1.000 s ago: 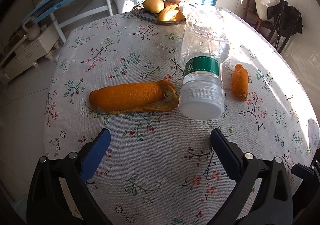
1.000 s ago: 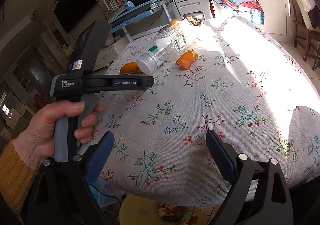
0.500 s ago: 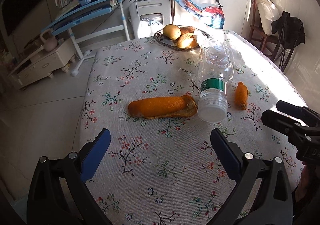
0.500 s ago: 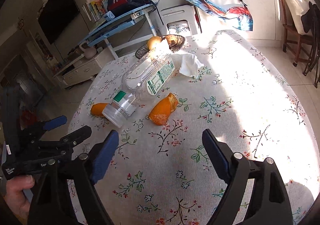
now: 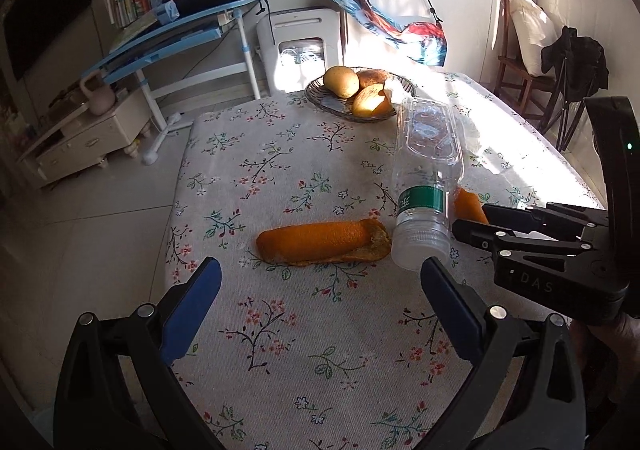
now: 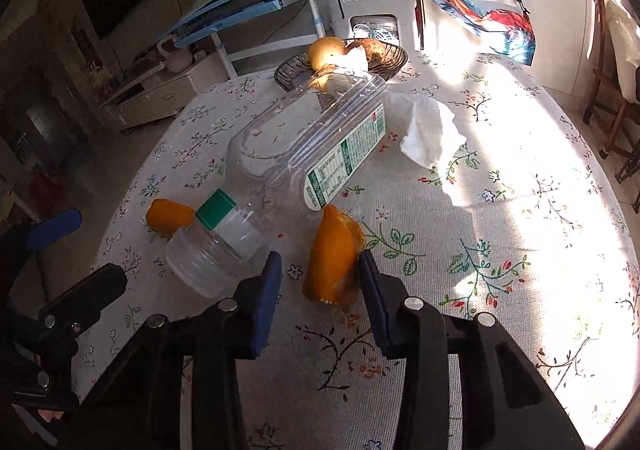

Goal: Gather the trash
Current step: 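Grasp the small orange peel with the right tool while the left tool moves to the bottle, then grasp the clear water bottle with the left tool while the right tool holds the peel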

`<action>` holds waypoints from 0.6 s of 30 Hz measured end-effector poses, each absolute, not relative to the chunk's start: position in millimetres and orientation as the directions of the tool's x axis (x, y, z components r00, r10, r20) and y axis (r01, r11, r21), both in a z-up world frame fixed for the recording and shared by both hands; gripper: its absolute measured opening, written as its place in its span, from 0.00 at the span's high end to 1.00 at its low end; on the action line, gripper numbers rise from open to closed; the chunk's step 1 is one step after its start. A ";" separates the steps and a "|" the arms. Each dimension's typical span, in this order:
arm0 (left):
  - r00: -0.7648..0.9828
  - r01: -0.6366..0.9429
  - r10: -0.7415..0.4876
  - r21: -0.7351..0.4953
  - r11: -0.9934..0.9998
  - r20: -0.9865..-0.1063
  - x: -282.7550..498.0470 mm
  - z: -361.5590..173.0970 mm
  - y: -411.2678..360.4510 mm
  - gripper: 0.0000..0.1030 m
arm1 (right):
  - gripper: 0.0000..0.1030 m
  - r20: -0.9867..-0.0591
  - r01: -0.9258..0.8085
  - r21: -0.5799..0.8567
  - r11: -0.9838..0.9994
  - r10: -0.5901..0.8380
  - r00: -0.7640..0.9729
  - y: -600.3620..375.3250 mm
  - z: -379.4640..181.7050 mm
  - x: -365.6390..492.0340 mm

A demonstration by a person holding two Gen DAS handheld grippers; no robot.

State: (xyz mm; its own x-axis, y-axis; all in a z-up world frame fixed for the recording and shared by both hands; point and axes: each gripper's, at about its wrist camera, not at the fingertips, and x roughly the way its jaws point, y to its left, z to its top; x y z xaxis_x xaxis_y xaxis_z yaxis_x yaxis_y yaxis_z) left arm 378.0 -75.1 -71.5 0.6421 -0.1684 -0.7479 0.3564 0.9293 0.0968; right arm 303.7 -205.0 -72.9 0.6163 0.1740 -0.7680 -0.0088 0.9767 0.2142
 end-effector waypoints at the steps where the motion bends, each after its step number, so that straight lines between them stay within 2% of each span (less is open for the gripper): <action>1: 0.641 0.359 -0.171 0.095 0.928 -0.748 379.3 -71.4 -77.6 0.06 | 0.70 -0.772 -0.021 0.208 0.978 0.178 0.610 -206.4 -72.6 302.4; 3: 0.639 0.367 -0.175 0.097 0.925 -0.749 382.5 -71.4 -84.3 0.06 | 0.77 -0.781 -0.038 0.212 0.976 0.193 0.594 -211.4 -72.8 300.9; 12: 0.626 0.408 -0.208 0.089 0.908 -0.752 402.5 -75.1 -125.5 0.06 | 0.79 -0.797 -0.106 0.230 0.967 0.250 0.550 -234.1 -56.5 273.5; 18: 0.621 0.418 -0.206 0.097 0.903 -0.756 426.3 -82.9 -153.6 0.06 | 0.79 -0.798 -0.085 0.308 0.947 0.306 0.519 -252.4 -68.7 264.1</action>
